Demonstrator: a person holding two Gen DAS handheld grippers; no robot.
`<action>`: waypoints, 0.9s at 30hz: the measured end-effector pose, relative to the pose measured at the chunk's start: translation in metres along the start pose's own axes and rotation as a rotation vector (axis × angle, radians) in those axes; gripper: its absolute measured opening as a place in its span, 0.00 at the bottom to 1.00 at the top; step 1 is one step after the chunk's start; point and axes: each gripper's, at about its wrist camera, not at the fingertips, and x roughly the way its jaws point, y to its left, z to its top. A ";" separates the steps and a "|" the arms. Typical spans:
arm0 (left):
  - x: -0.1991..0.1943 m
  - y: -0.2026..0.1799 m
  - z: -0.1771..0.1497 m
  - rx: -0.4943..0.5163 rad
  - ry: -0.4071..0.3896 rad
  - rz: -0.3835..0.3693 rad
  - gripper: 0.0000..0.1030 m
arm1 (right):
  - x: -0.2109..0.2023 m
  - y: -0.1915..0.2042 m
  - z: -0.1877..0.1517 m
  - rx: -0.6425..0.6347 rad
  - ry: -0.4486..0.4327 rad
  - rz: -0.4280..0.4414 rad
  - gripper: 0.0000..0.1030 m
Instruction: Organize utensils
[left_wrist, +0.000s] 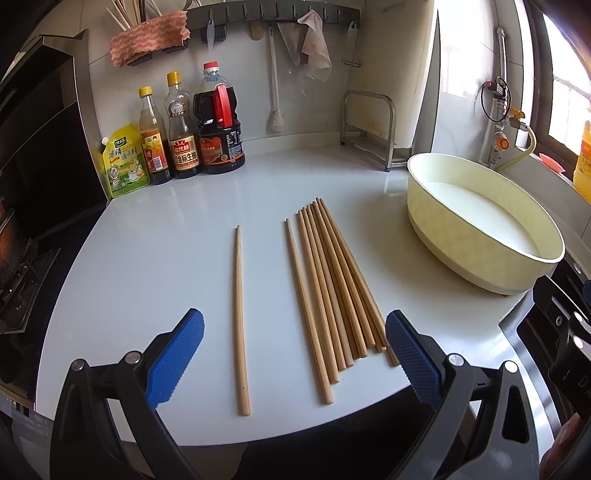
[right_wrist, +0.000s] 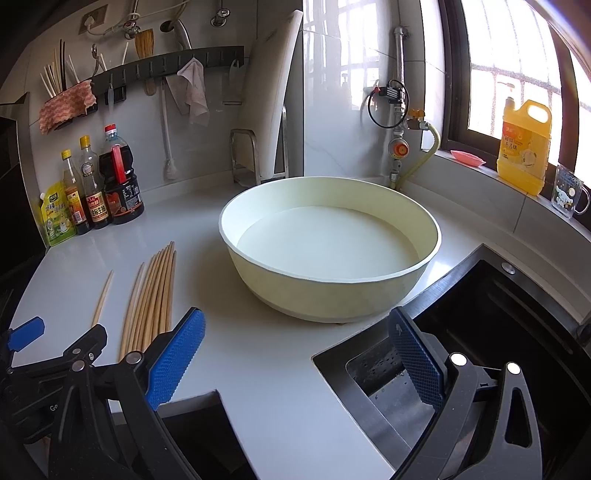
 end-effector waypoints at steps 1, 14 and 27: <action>0.000 0.001 -0.001 -0.001 -0.002 -0.001 0.94 | 0.000 0.000 0.000 -0.001 0.000 -0.001 0.92; -0.001 0.002 -0.002 -0.007 -0.002 -0.007 0.94 | 0.001 0.000 -0.001 -0.002 0.002 0.002 0.92; -0.002 0.004 -0.003 -0.011 -0.008 -0.008 0.94 | 0.002 0.001 -0.003 -0.004 0.005 0.003 0.92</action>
